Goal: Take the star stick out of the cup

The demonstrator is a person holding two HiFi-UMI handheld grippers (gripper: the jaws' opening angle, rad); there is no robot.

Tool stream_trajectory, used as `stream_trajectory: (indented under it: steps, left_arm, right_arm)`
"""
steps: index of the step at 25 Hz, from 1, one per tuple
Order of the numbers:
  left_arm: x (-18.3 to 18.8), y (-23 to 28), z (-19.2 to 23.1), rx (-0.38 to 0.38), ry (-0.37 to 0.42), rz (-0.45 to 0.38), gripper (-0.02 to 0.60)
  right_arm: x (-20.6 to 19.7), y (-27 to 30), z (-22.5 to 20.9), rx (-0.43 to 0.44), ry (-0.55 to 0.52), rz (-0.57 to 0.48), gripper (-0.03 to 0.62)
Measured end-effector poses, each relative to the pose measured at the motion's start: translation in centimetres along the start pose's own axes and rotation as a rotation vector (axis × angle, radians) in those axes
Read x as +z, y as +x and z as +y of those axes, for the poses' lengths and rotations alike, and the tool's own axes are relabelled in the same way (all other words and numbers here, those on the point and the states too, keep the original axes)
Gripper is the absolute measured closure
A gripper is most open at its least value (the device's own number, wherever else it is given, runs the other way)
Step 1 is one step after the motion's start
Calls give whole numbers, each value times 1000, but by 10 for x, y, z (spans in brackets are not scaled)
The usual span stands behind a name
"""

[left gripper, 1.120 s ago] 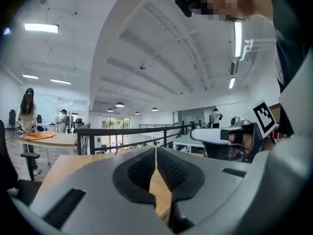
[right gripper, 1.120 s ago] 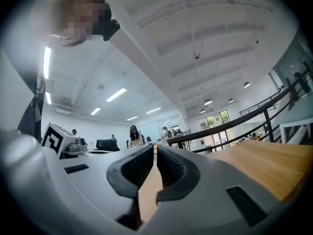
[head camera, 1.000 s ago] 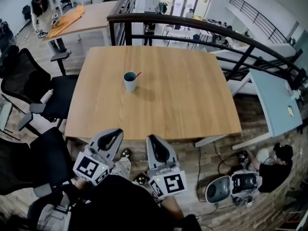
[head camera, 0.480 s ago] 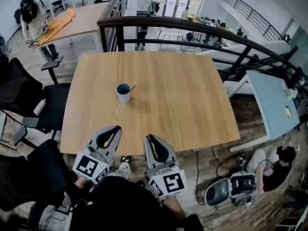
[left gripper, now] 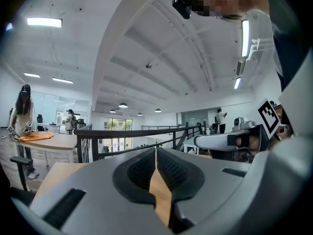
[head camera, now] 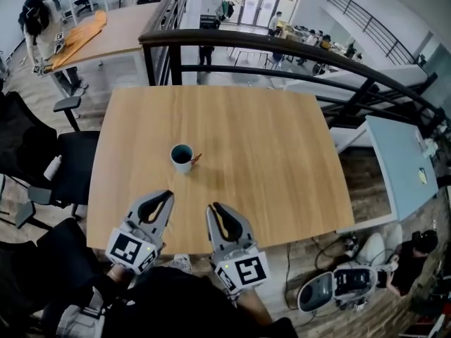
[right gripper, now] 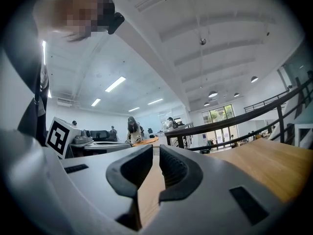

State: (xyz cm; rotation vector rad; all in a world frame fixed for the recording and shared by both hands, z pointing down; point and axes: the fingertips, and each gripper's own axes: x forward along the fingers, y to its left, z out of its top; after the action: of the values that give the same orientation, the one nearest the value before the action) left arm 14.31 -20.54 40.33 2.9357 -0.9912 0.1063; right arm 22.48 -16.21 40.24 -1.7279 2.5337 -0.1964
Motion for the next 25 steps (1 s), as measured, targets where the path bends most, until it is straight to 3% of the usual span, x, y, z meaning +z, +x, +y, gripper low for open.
stream_trajectory:
  steps: [15,25]
  left_arm:
    - [-25,50,79,-22,7,28,558]
    - [-59,76,113,46,-29,64,558]
  right_arm:
    - [-41,99,-36,-31,-9,88,505]
    - [-111,141,-70,-40,49,194,502]
